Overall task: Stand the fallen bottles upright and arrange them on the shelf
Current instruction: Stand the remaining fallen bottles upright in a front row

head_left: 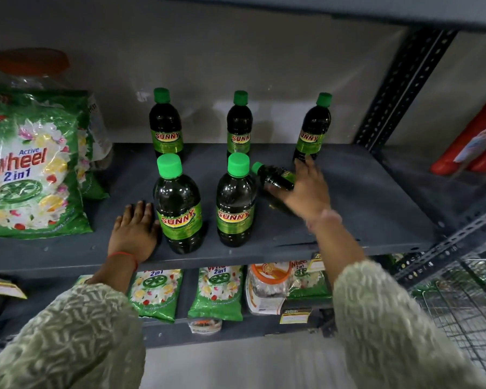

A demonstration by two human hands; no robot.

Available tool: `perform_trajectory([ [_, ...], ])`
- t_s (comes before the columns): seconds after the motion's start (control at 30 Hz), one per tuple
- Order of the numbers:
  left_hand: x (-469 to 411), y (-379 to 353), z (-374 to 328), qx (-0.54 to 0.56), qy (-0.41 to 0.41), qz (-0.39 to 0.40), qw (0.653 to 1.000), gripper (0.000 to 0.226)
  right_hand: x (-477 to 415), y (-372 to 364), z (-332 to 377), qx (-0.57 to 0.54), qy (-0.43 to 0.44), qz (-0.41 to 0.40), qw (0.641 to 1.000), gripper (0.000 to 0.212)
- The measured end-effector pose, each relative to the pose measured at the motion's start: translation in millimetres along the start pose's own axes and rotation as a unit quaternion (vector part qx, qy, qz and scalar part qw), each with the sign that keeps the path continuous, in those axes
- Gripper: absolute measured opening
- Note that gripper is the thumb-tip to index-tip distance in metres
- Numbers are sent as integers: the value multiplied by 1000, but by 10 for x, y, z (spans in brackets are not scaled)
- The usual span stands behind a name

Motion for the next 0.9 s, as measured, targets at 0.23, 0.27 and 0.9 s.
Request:
perform_trajectory([
  [0.23,-25,-16,32,-8,1,-7,1000,56,-325,-424,-343,127,-66,184,972,78],
  [0.27,-27,-19,32,-9,0,-6,1000,56,-323,-400,-342,119,-69,159,978,75],
  [0.9,-16,-14,34,-8,0,-8,1000,57,-55,-442,-360,-307,-100,-215,922,81],
])
Point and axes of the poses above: each hand's wrist, its own x-axis away from the middle knuckle, its own y-axis out of the back of the hand, z = x × y, the point moved 10 cm from there along -x, towards the middle knuckle, and after that the axes turned 3 degrees about x, right-handed, at the moved point
